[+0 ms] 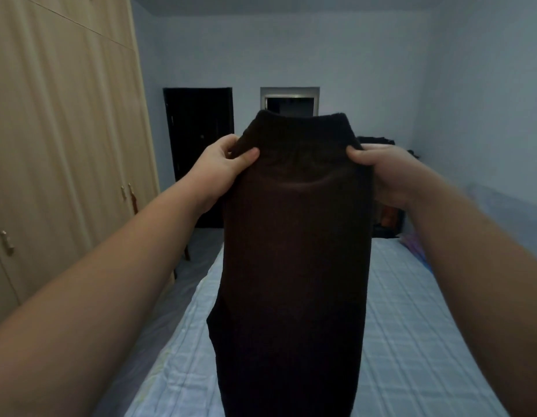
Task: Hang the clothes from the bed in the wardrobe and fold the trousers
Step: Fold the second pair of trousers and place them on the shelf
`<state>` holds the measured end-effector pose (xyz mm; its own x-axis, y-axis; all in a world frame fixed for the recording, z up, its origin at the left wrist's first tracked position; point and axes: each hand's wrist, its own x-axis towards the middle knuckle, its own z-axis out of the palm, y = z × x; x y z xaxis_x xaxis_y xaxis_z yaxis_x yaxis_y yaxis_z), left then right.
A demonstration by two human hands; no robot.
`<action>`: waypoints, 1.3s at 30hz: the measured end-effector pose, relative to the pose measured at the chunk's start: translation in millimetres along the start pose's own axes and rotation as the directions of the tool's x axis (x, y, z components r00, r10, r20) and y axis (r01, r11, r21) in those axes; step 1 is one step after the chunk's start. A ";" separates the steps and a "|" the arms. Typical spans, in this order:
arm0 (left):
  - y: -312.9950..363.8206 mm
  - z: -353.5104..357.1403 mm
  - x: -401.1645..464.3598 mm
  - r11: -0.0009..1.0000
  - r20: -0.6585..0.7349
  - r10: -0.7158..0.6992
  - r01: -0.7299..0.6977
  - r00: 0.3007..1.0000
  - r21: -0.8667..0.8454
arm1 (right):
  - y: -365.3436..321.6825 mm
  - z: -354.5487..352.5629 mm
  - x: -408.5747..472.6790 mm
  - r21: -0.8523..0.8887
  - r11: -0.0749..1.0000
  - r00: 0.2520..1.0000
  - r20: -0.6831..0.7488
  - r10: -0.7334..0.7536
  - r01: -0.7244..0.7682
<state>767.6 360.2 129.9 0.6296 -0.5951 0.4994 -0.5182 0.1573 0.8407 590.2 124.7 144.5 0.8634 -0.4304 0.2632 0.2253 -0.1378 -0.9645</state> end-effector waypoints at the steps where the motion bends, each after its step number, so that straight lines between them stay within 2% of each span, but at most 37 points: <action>1: -12.8 3.1 10.7 1.000 0.013 -0.028 0.028 1.000 0.014 | 10.9 -6.1 13.1 -0.019 1.000 1.000 -0.014 0.020 -0.020; 6: -94.6 22.9 79.6 0.975 0.040 -0.211 0.207 0.977 0.086 | 83.0 -36.7 103.7 -0.079 0.986 0.989 -0.043 0.144 -0.147; 11: -211.7 56.1 172.6 0.921 -0.020 -0.383 0.384 0.923 0.064 | 185.3 -69.7 228.7 -0.148 0.957 0.969 -0.052 0.243 -0.248; 16: -324.5 87.6 247.1 0.896 -0.146 -0.438 0.444 0.887 0.010 | 278.2 -87.5 335.7 -0.280 0.941 0.979 -0.122 0.162 -0.190; 21: -380.5 104.9 290.2 0.907 -0.171 -0.409 0.419 0.896 0.027 | 338.6 -99.0 392.3 -0.273 0.954 0.983 -0.169 0.077 -0.121; 28: -460.6 118.6 250.5 0.817 -0.137 -0.529 0.546 0.838 0.184 | 433.6 -102.1 374.6 -0.474 0.863 0.984 -0.062 0.167 -0.177; 32: -498.2 126.1 203.1 0.773 -0.139 -0.584 0.601 0.799 0.206 | 485.3 -97.4 338.6 -0.580 0.782 0.973 -0.122 0.195 -0.229; 35: -504.7 132.4 163.5 0.740 -0.100 -0.637 0.643 0.764 0.198 | 503.7 -91.7 299.2 -0.456 0.838 0.954 -0.134 0.268 -0.299; 39: -496.5 132.9 116.6 0.706 0.061 -0.708 0.706 0.704 0.049 | 505.4 -79.9 250.1 -0.251 0.859 0.895 -0.158 0.418 -0.446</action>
<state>1021.4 108.0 -257.1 0.7748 -0.5778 -0.2565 0.0507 -0.3476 0.9363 884.0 -123.8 -275.3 0.7955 -0.5833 -0.1642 -0.3044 -0.1503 -0.9406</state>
